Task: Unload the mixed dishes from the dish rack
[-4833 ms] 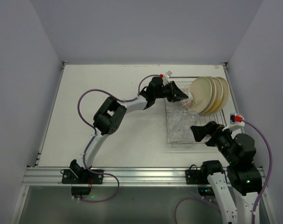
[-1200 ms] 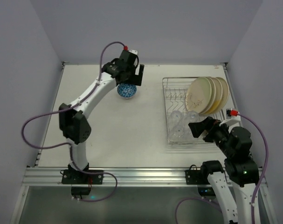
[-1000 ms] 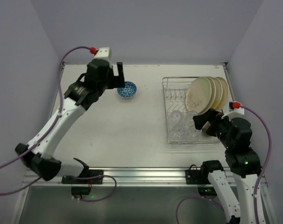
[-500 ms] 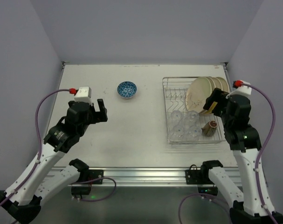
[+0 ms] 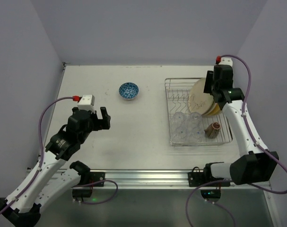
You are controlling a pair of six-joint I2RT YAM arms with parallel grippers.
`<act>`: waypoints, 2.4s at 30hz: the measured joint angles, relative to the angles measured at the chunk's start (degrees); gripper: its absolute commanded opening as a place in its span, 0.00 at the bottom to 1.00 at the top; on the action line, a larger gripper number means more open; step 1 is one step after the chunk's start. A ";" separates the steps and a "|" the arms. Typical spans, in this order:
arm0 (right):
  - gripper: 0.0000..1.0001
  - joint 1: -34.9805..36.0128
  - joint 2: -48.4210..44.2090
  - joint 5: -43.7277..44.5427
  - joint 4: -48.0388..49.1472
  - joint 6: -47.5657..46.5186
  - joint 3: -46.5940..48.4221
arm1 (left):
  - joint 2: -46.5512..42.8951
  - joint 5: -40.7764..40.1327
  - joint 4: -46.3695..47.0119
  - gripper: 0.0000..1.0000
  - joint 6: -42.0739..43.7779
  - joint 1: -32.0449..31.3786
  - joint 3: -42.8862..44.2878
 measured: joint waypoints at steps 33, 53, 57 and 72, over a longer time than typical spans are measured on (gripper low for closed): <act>0.48 -2.38 15.63 -11.82 0.76 -5.42 5.27 | 0.11 3.13 1.60 1.00 0.94 -0.44 -0.42; 0.00 -3.10 17.03 -18.84 -0.15 -1.68 5.73 | 3.21 3.08 1.60 1.00 1.05 -0.44 -0.42; 0.00 -3.10 17.03 -18.82 -0.11 -1.73 5.73 | 3.67 3.08 1.62 1.00 1.03 -0.44 -0.42; 0.00 -3.10 14.16 -16.33 0.11 -1.90 4.33 | 3.50 2.73 1.57 1.00 1.01 -0.44 -0.42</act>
